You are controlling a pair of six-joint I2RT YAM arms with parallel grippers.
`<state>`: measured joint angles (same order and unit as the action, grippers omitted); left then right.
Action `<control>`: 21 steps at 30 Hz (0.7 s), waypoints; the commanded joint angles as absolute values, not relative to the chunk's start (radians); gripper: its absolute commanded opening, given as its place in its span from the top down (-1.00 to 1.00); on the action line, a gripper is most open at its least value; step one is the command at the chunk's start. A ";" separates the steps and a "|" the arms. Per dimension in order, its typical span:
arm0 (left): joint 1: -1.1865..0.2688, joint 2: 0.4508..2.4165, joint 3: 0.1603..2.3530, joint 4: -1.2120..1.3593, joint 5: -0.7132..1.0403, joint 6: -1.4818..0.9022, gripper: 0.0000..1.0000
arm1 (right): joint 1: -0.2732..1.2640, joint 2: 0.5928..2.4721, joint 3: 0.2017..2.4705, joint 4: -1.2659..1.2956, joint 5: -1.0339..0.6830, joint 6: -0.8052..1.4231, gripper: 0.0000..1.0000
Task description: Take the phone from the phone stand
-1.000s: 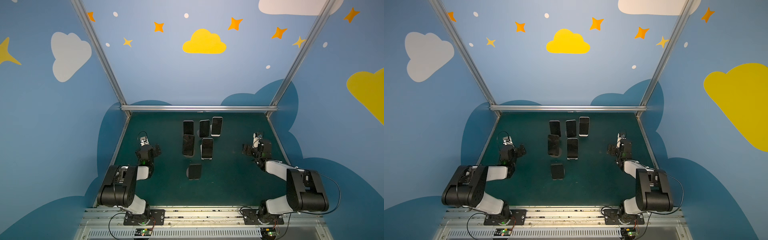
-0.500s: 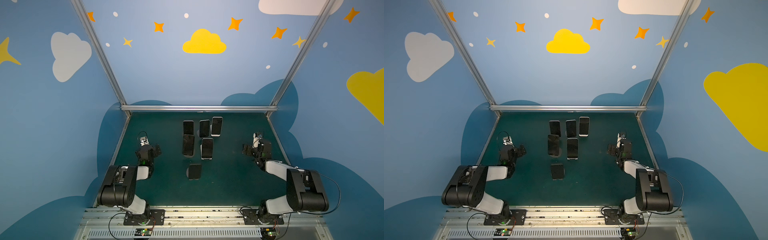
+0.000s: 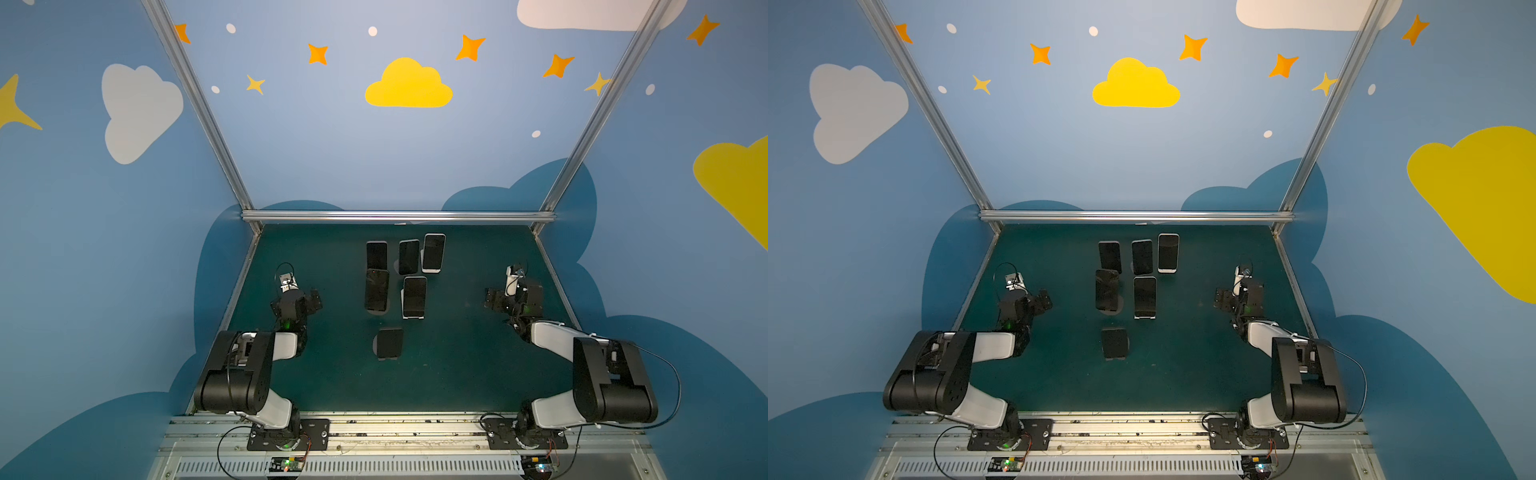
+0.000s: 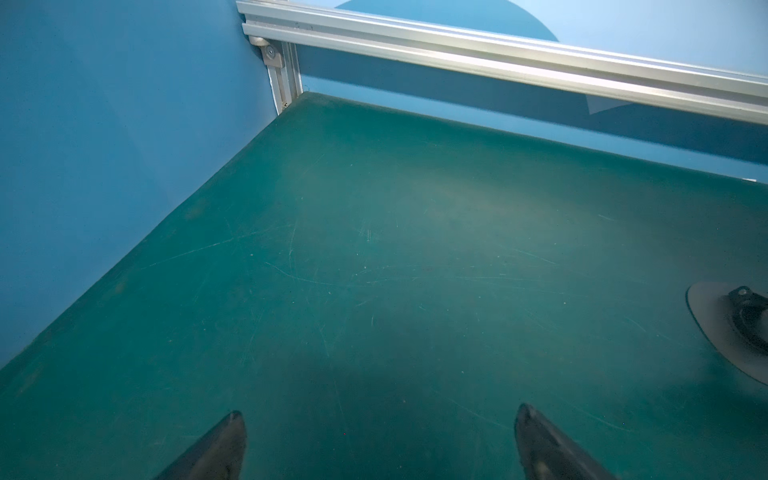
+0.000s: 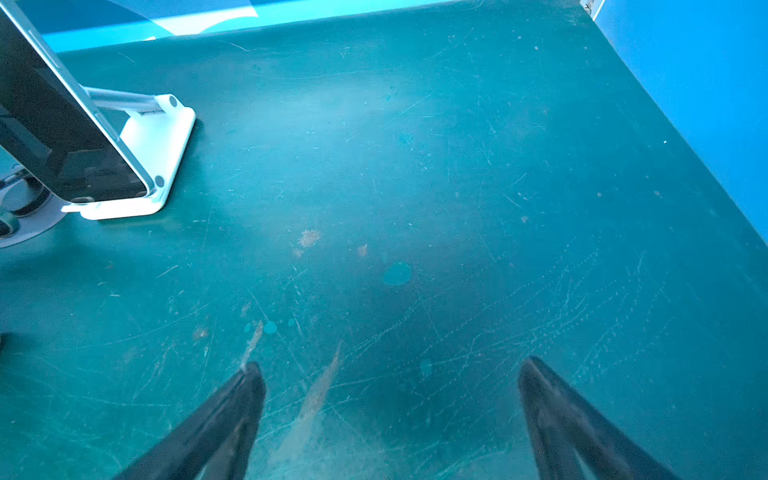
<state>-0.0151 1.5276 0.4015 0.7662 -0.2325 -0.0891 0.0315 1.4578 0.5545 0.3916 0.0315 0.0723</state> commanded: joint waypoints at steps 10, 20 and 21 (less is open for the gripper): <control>-0.006 1.520 0.407 0.767 -0.220 -0.092 -0.99 | 0.023 1.454 0.555 0.391 0.014 0.084 -0.91; -0.027 1.371 0.433 0.607 -0.287 -0.092 -0.99 | 0.033 1.450 0.568 0.371 0.017 0.076 -0.91; -0.030 1.340 0.454 0.554 -0.280 -0.083 -0.99 | 0.037 1.447 0.568 0.368 0.019 0.071 -0.91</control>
<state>-0.0231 1.4193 0.4026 0.6765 -0.2577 -0.0898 0.0284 1.4574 0.5545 0.3893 0.0223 0.0734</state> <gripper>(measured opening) 0.996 0.957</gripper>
